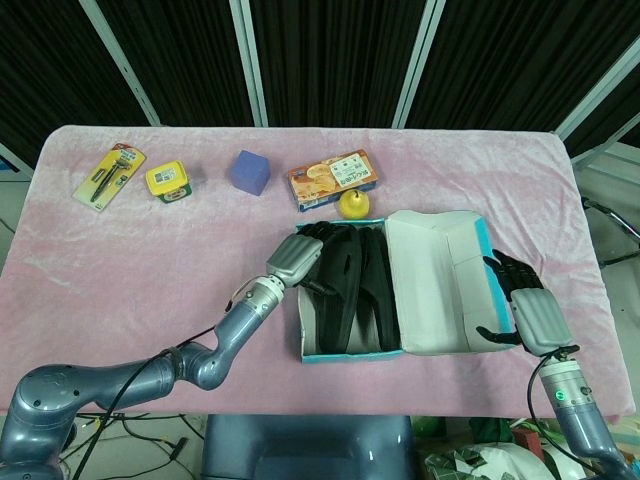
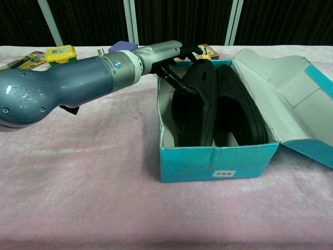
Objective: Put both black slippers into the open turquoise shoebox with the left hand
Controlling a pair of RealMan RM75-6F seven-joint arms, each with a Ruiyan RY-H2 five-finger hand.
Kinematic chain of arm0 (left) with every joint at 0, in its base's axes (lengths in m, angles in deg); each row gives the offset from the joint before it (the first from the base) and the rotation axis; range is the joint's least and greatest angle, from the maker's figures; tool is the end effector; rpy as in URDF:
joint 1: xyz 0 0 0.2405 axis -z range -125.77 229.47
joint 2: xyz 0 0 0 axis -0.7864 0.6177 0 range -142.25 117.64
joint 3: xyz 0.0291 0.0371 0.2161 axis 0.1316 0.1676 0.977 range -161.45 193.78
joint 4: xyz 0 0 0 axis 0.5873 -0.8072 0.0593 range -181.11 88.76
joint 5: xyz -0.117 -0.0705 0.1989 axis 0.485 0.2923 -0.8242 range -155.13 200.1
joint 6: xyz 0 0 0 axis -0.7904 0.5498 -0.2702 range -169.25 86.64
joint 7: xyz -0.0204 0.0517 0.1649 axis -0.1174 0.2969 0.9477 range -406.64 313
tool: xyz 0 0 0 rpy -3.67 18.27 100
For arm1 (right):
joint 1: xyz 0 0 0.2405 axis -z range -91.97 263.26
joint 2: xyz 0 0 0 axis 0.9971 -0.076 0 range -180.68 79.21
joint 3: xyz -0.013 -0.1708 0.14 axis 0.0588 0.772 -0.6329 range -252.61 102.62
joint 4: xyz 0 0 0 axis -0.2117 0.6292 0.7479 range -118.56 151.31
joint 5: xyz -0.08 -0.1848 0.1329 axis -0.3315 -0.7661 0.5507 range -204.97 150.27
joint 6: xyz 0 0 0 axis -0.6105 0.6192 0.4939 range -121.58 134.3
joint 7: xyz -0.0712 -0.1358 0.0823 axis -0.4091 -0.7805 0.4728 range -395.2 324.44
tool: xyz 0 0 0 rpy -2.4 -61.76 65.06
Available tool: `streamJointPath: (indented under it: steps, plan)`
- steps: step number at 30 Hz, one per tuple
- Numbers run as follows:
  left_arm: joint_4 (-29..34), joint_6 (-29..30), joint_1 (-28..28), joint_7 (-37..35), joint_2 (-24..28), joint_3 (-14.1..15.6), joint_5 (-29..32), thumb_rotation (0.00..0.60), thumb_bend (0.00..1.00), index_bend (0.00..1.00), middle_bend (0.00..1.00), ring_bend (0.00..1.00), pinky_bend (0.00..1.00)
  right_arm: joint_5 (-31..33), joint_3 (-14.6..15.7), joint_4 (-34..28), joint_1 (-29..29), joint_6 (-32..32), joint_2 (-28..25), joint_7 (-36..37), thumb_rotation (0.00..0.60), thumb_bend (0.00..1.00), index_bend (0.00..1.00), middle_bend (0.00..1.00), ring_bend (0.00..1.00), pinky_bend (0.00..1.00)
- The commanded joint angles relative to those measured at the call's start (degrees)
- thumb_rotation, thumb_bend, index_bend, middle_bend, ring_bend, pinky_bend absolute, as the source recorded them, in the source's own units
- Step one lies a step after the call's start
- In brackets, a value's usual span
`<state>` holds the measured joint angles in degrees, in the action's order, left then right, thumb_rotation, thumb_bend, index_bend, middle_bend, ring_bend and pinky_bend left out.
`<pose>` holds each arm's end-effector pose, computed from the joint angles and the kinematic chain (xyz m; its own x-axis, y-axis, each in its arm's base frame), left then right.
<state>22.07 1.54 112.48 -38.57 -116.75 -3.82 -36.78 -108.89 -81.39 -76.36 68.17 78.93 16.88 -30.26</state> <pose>0.0146 0.3922 -0.1205 0.2549 0.3829 0.8879 0.8805 -0.4715 -0.0495 -0.2450 -0.2825 0.0752 0.2480 -0.1056 0.9630 -0.9627 -0.1382 0.2327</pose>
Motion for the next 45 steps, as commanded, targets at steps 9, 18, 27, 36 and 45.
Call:
streamJointPath:
  steps: [9, 18, 27, 36, 45]
  plan:
    - [5.6, 5.3, -3.1, 1.2, 5.5, 3.4, -6.3, 0.272, 0.0, 0.08, 0.06, 0.0, 0.0, -0.4, 0.2, 0.3, 0.1, 0.2, 0.2, 0.3, 0.6, 0.03, 0.0, 0.0, 0.0, 0.07]
    - [11.8, 9.0, -4.3, 8.0, 8.7, 4.5, -5.4, 0.073, 0.0, 0.17, 0.22, 0.07, 0.01, -0.9, 0.3, 0.4, 0.1, 0.3, 0.4, 0.4, 0.6, 0.03, 0.0, 0.0, 0.0, 0.07]
    - [17.9, 19.4, -7.8, 14.6, 10.1, 6.3, -9.8, 0.376, 0.0, 0.24, 0.29, 0.18, 0.08, -1.2, 0.4, -0.1, 1.0, 1.8, -0.4, 0.6, 0.6, 0.04, 0.0, 0.0, 0.0, 0.07]
    - [39.2, 40.2, -21.9, 28.7, 20.9, 10.8, -7.5, 0.6, 0.0, 0.2, 0.24, 0.17, 0.07, -1.1, 0.5, 0.9, 2.5, 3.9, -1.0, 0.1, 0.6, 0.07, 0.0, 0.0, 0.0, 0.07]
    - [44.2, 54.5, -38.2, 18.2, 32.9, 21.0, -16.7, 0.6, 0.0, 0.17, 0.24, 0.17, 0.07, -2.0, 0.4, 1.9, 5.4, 10.0, -0.1, -3.8, 0.6, 0.07, 0.0, 0.0, 0.0, 0.07]
